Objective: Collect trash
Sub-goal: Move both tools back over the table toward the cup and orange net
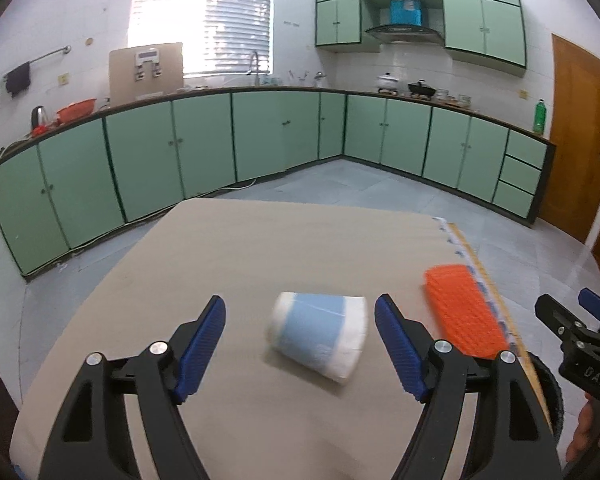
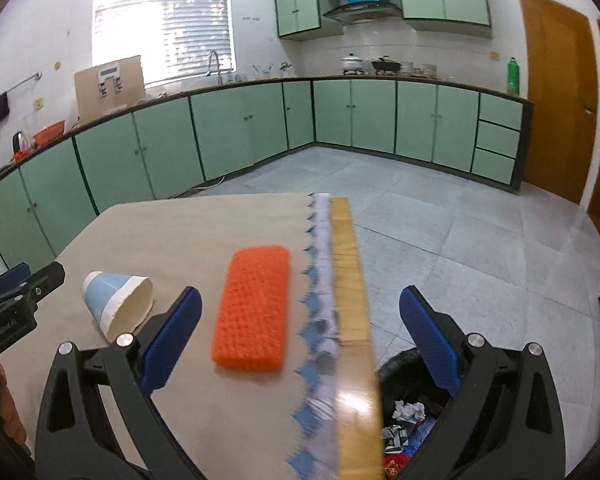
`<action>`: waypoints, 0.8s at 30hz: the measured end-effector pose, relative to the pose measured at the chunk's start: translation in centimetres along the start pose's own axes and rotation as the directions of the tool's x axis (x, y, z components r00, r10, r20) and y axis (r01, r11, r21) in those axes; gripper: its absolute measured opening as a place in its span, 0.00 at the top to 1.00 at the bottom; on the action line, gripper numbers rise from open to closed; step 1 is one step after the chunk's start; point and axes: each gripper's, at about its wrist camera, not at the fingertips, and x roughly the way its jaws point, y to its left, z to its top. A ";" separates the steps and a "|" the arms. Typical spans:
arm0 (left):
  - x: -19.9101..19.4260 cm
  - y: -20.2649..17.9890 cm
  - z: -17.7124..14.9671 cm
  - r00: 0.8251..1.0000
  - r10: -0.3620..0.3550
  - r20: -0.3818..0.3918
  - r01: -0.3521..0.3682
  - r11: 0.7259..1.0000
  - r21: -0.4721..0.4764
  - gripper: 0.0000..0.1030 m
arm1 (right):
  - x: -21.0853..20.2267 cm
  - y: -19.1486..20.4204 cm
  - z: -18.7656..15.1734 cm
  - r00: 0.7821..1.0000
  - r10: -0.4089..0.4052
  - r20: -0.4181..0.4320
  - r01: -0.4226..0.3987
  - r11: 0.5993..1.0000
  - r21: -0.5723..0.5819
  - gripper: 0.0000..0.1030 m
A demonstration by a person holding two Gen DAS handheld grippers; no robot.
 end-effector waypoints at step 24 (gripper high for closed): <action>6.9 1.4 -1.7 0.989 -0.032 -0.141 0.028 0.999 -0.034 0.20 | 9.1 3.5 -0.6 0.975 -0.053 -0.214 0.043 0.998 -0.052 0.14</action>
